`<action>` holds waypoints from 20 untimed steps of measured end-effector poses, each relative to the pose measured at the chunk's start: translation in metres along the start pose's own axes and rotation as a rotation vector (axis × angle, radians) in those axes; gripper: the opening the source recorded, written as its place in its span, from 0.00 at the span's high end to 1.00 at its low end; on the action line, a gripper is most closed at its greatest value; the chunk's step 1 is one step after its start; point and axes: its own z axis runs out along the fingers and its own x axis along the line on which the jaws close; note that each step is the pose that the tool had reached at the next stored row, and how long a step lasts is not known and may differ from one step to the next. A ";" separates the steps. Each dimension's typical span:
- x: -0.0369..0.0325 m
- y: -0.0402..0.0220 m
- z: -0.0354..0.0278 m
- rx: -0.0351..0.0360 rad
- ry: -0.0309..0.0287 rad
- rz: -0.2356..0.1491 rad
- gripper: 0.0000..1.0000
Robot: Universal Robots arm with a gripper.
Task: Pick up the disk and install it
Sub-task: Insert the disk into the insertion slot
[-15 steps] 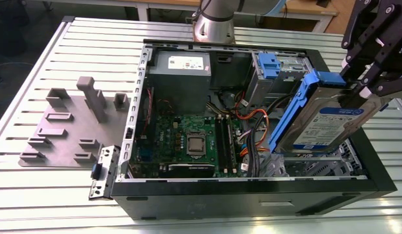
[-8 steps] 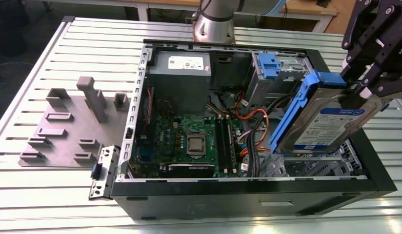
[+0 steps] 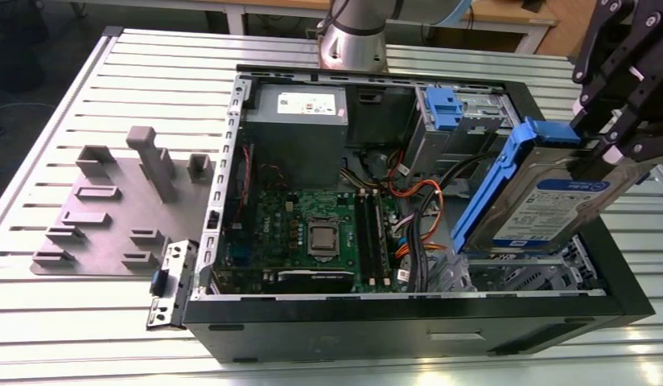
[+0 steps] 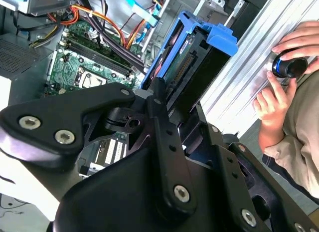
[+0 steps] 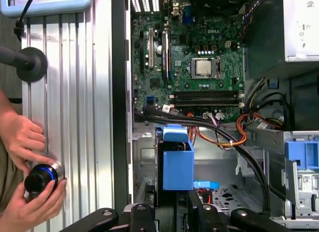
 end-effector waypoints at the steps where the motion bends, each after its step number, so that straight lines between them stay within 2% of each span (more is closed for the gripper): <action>1: -0.0001 -0.0020 0.0000 0.0000 0.0000 0.000 0.65; 6: -0.0010 -0.0116 0.0011 0.0001 0.0001 -0.004 0.65; 20: -0.0067 -0.0139 0.0085 0.0008 0.0005 -0.035 0.65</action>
